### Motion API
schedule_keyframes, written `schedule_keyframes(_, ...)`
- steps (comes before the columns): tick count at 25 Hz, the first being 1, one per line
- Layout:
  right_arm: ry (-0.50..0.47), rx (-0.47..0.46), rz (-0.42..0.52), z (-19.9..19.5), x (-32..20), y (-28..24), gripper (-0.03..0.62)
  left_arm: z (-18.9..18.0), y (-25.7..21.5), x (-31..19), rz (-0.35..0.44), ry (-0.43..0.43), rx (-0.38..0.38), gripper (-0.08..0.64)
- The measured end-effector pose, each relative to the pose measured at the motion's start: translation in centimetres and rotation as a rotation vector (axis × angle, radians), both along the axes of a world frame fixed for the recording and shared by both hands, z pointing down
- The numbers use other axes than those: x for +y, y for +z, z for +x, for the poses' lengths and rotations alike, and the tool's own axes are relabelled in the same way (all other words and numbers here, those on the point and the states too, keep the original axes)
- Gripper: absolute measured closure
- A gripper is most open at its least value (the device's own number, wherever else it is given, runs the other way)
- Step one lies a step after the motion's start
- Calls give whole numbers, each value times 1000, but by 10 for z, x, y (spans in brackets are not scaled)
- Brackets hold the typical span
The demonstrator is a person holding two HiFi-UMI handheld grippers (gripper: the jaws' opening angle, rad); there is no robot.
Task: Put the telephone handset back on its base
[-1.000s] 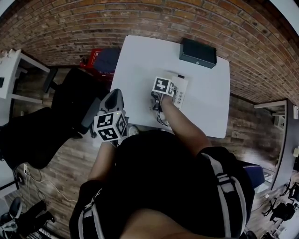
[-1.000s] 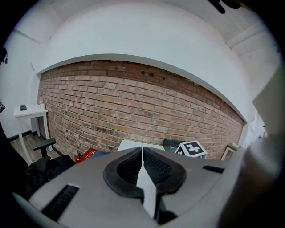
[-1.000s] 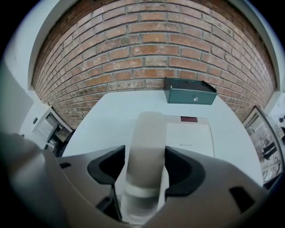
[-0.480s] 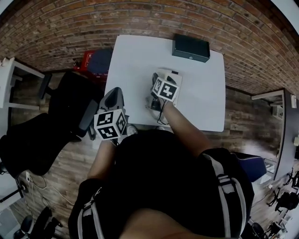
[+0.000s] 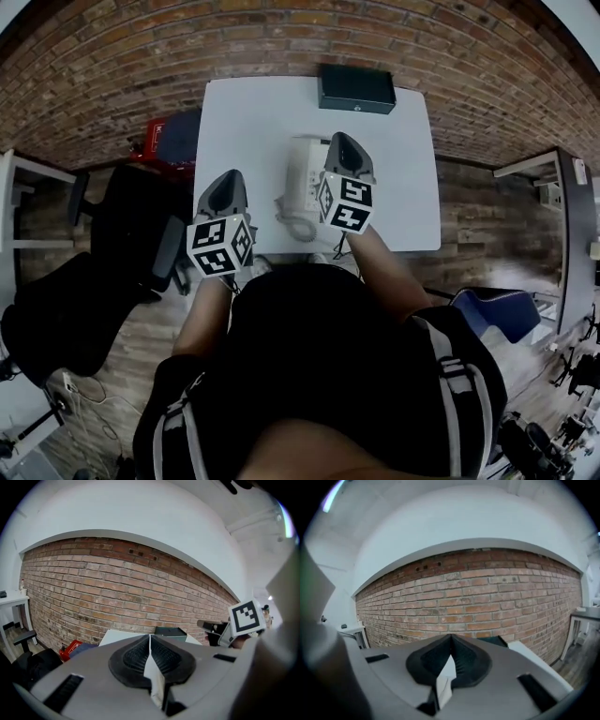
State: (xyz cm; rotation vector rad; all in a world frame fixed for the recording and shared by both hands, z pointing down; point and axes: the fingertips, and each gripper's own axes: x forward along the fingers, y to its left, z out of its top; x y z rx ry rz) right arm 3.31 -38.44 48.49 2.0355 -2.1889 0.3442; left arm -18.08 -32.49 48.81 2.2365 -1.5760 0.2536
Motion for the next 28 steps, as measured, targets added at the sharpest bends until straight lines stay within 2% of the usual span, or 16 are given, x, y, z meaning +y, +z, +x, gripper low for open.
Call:
schedule_keyframes(3,-41,41,92,7,13,-31,594,13,-3,-3,11,26,-6,551)
schedule_keyframes(8,-119,55,226,18,38,-60,594,33,-9,-4,31,64,-18,551)
schedule_keyframes(18,-83,16,182,39,54,-44,594,56,-13,-1,43,110,-38,551)
schedule_keyframes(28,-104,-5,156,29,54,-37,594,47,-11,6,39,91,-33,550)
